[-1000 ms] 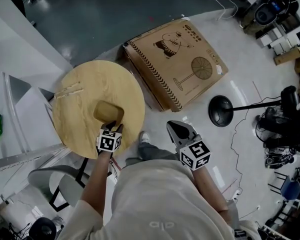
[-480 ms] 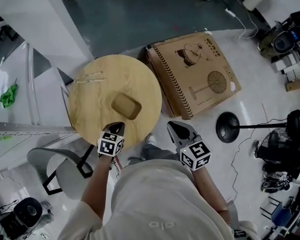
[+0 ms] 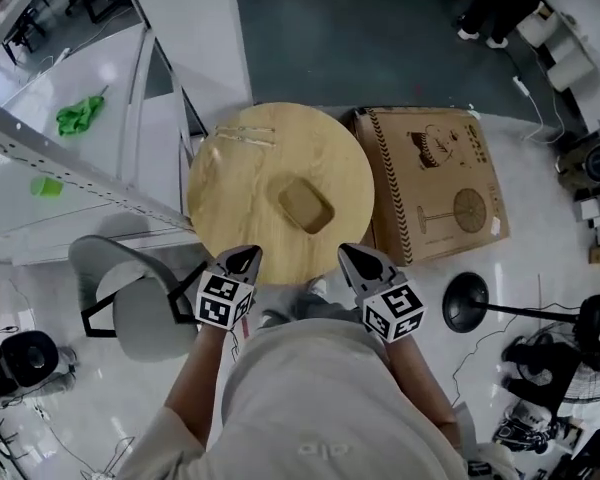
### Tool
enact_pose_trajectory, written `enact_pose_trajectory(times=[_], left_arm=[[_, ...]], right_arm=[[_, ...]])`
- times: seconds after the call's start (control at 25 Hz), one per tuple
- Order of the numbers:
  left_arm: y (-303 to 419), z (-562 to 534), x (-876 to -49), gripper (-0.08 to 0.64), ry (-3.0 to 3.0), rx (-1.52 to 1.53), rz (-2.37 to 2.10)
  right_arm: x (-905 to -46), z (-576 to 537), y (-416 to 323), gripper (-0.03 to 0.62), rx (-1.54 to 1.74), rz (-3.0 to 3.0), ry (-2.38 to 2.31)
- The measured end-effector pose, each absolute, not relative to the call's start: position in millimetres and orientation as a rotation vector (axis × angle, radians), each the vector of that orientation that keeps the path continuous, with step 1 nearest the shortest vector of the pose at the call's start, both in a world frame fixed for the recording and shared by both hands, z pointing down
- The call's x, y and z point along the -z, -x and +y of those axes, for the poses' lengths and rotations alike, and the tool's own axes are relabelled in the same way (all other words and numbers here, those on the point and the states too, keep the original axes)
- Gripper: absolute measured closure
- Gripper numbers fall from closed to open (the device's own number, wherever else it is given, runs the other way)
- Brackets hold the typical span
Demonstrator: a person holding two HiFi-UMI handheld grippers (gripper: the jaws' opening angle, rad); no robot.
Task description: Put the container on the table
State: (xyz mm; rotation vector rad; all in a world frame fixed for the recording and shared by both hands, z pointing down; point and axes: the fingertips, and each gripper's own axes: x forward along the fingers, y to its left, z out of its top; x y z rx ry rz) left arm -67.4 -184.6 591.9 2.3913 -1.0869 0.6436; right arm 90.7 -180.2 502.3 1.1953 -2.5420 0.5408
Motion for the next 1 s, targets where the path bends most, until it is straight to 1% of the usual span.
enact_pose_trajectory(times=[0.56, 0.76, 1.0], left_arm=[[188, -133, -518, 0.544, -2.287, -0.339, -1.464], [223, -116, -499, 0.543, -2.265, -0.244, -1.581], [247, -100, -480, 0.543, -2.263, -0.167, -1.682]], right_arm=[[-483, -171, 45, 0.566, -0.455, -2.694, -0.810], [-476, -162, 80, 0.566, -0.428, -2.732, -0.716], [-466, -153, 105, 0.566, -0.382, -2.768, -0.645]])
